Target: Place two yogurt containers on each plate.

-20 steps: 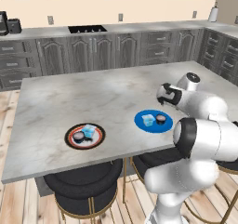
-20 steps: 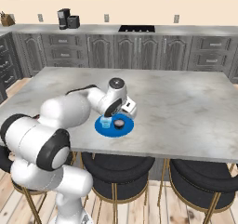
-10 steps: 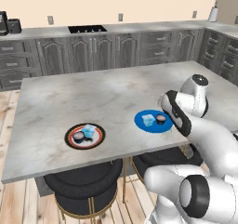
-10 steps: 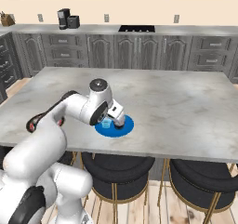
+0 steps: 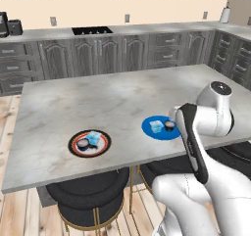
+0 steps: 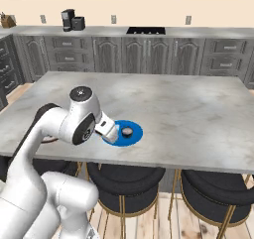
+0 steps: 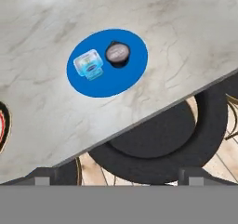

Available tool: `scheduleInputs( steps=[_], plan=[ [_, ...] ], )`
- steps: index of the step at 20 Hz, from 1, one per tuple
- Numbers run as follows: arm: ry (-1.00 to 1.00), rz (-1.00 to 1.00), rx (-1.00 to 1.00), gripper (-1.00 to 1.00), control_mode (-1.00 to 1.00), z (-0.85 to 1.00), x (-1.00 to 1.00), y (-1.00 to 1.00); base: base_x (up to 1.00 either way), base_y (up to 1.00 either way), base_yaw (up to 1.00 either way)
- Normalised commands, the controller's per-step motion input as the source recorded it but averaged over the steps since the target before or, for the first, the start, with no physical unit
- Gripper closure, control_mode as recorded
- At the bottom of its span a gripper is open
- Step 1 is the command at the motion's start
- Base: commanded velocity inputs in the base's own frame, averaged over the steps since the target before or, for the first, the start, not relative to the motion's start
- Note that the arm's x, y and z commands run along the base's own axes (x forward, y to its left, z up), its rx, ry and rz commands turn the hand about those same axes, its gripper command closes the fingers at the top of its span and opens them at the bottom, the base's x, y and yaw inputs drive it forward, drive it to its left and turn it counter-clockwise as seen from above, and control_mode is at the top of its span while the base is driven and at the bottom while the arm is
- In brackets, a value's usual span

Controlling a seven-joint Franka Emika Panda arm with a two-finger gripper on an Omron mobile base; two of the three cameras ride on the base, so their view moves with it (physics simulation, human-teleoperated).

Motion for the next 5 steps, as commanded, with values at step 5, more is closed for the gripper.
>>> scheduleInputs(
  steps=[5],
  plan=[
    [-0.07,0.03,-0.07,-1.0,-1.0,0.07,-1.0,0.11,0.0,0.0,0.0]
  ],
)
